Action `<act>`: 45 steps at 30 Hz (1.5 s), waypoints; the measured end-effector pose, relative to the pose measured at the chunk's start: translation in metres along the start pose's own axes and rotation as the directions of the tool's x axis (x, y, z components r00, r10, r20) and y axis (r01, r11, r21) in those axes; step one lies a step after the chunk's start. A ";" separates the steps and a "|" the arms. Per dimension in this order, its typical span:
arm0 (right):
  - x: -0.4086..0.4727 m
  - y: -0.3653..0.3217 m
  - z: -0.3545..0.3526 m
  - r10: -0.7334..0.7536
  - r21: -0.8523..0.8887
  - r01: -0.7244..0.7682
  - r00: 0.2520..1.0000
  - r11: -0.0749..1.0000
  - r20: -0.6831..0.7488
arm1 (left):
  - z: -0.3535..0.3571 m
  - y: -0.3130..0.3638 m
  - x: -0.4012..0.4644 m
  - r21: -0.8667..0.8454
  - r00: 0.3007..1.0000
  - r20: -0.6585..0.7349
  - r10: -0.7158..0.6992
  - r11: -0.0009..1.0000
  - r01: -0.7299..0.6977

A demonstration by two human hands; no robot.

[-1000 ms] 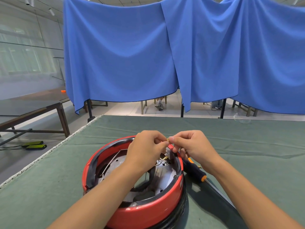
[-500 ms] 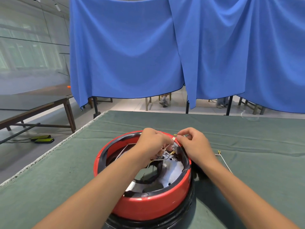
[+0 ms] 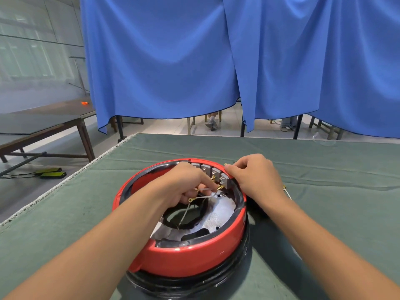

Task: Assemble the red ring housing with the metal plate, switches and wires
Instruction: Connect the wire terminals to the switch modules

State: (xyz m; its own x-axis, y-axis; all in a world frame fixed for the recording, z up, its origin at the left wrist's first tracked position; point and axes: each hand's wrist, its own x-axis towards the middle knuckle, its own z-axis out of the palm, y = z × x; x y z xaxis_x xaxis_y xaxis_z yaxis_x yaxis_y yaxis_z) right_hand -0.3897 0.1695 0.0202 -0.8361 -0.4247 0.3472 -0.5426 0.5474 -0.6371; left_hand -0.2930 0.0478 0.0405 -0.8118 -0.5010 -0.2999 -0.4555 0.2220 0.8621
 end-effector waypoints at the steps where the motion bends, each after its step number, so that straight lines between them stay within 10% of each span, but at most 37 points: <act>1: -0.001 -0.003 -0.001 -0.020 -0.069 0.020 1.000 0.997 -0.007 | 0.001 0.000 0.000 0.000 1.000 -0.007 0.007 1.000 -0.007; 45: -0.006 -0.007 -0.002 -0.052 -0.088 0.053 0.999 0.995 0.010 | 0.016 0.000 0.006 0.043 0.975 -0.204 0.086 0.996 -0.079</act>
State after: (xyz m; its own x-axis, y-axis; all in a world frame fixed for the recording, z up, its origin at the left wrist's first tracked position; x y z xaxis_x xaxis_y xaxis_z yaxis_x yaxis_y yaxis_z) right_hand -0.3808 0.1700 0.0242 -0.8059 -0.4601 0.3726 -0.5909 0.5856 -0.5549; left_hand -0.3038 0.0579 0.0322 -0.7564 -0.6401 -0.1350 -0.4053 0.2965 0.8648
